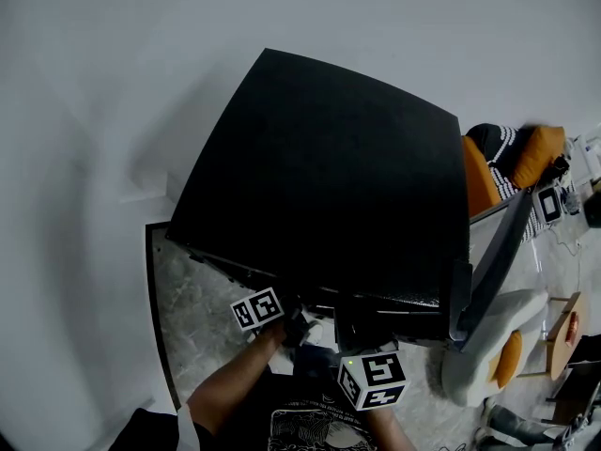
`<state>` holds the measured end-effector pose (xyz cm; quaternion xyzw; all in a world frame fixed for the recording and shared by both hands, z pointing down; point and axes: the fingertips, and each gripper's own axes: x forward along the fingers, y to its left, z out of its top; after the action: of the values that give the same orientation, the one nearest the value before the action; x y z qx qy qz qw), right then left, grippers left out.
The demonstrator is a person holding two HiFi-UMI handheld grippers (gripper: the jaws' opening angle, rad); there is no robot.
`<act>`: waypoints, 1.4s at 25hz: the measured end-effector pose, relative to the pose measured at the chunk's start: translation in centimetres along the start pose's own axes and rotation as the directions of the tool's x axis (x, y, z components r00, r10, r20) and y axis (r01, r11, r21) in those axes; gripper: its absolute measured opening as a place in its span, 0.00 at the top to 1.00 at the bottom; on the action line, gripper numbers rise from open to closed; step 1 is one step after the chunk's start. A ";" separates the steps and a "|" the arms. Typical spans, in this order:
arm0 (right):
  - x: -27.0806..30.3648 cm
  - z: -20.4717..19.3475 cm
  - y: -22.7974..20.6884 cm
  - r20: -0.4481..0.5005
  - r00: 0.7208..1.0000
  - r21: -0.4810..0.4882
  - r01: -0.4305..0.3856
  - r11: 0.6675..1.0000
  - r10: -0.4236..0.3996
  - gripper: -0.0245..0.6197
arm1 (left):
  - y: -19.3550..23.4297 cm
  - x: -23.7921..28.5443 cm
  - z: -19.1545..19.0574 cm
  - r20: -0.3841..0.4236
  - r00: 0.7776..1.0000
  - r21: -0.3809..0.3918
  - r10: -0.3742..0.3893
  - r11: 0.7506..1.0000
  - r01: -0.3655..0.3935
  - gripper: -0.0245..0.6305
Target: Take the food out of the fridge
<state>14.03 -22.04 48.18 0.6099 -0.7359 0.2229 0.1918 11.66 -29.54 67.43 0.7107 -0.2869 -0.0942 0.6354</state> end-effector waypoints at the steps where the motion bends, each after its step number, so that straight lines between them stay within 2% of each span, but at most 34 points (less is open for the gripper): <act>1: 0.0 0.0 -0.1 0.000 1.000 0.000 0.001 1.000 -0.001 0.93 | 0.0 0.1 0.0 -0.001 1.000 -0.001 0.005 1.000 -0.005 0.76; 6: 0.0 -0.1 -0.7 -0.001 1.000 0.001 0.006 1.000 -0.006 0.93 | -0.1 0.8 0.0 -0.012 1.000 -0.002 0.014 1.000 -0.014 0.77; 9: -0.1 -0.1 -0.9 -0.002 1.000 0.002 0.008 1.000 -0.008 0.93 | 0.1 0.8 0.0 -0.012 1.000 -0.011 0.029 1.000 -0.029 0.87; 13: -0.1 -0.3 -1.0 -0.003 1.000 0.006 0.010 1.000 -0.010 0.93 | 0.1 0.8 0.0 -0.010 1.000 -0.053 0.021 0.998 -0.022 0.89; 19: -0.2 -0.4 -1.0 -0.002 1.000 0.010 0.014 1.000 -0.014 0.93 | -0.1 0.8 0.4 0.019 1.000 -0.132 -0.015 0.991 0.017 0.93; 26: -0.5 -0.4 -0.8 -0.003 1.000 0.017 0.024 1.000 -0.024 0.93 | -0.9 0.3 1.0 0.045 0.996 -0.148 -0.074 0.986 0.080 0.93; 35: -0.9 -0.8 0.6 0.001 0.999 0.036 0.046 0.998 -0.046 0.93 | -1.3 -1.1 1.4 0.033 0.992 -0.143 -0.121 0.982 0.125 0.93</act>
<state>13.65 -20.80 48.29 0.6304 -0.7177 0.2307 0.1852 10.46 -30.07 65.72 0.6778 -0.2425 -0.1624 0.6748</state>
